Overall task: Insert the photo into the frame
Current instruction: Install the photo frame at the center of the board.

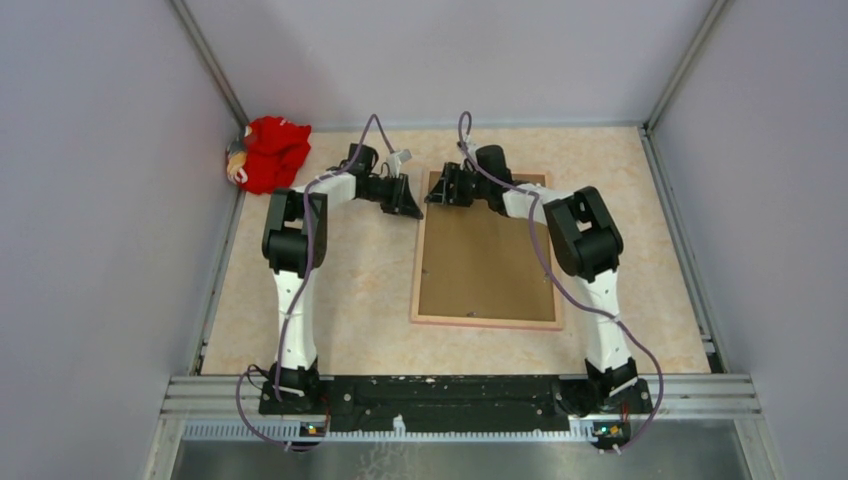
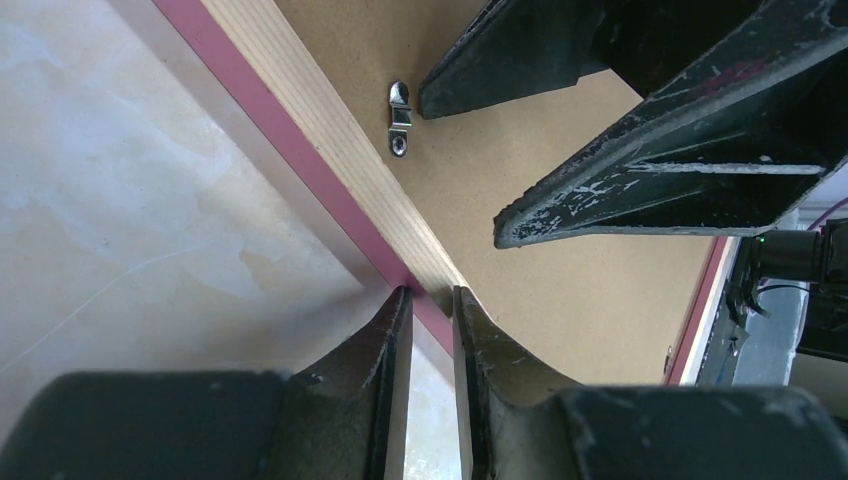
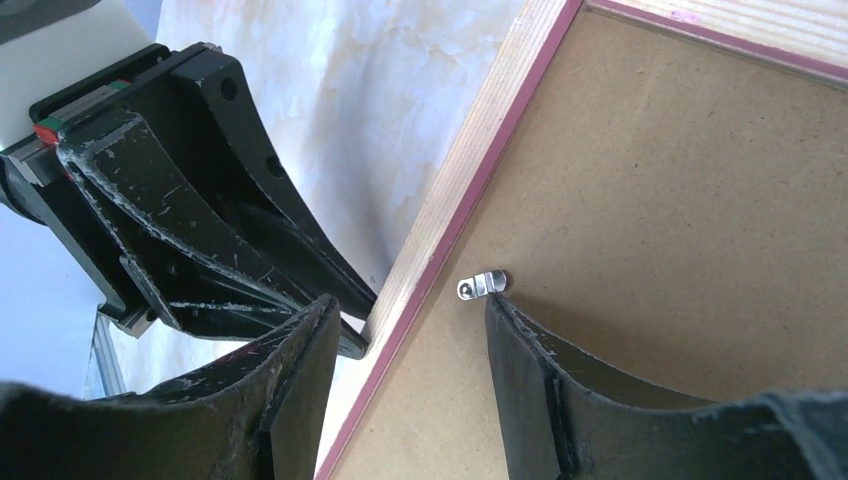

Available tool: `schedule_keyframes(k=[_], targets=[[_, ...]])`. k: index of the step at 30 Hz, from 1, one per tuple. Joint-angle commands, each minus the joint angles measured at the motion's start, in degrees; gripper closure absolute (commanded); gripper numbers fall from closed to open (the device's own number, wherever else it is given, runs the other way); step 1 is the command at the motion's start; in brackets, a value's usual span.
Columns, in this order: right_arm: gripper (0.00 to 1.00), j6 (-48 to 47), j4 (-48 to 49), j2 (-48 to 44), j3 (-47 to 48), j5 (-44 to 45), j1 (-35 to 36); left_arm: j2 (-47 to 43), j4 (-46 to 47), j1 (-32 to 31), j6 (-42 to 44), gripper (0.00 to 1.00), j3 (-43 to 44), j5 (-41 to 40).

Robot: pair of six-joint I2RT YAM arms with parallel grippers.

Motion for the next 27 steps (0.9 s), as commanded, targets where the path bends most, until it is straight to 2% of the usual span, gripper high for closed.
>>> schedule_keyframes(k=[1, 11, 17, 27], targets=[[0.45, 1.3, 1.2, 2.1, 2.6, -1.4, 0.0, -0.6, -0.9, -0.3, 1.4, 0.74, -2.1, -2.0], [0.48, 4.0, 3.5, 3.7, 3.3, -3.5, 0.0, -0.6, -0.9, -0.3, 1.6, 0.74, -1.7, -1.3], [0.48, 2.5, 0.5, 3.9, 4.6, -0.6, 0.0, -0.6, -1.2, -0.3, 1.9, 0.74, -1.8, -1.4], [0.48, -1.8, -1.6, -2.4, -1.1, 3.6, -0.2, -1.0, -2.0, -0.1, 2.9, 0.74, -1.6, -1.3]])
